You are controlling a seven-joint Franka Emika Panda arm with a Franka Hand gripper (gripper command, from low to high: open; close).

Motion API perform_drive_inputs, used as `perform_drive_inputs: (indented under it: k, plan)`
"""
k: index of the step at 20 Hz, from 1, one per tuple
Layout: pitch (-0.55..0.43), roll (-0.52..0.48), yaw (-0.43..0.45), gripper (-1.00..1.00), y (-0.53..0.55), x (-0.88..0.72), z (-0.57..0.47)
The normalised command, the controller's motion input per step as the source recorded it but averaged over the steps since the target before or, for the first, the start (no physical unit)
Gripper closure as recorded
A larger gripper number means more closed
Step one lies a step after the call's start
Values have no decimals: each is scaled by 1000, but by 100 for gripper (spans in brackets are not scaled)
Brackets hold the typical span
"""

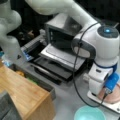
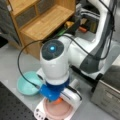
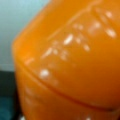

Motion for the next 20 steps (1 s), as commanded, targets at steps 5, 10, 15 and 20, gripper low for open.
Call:
perform_drive_inputs:
  k: [5,10,15,20]
  plan:
    - [-107,-311,39,100,99,-45,-80]
    - [-87,-281,36,100,81,35,-50]
    - [-74,-253,36,-100,66,72,-22]
    - [-53,-240,17,-100,96,75,-13]
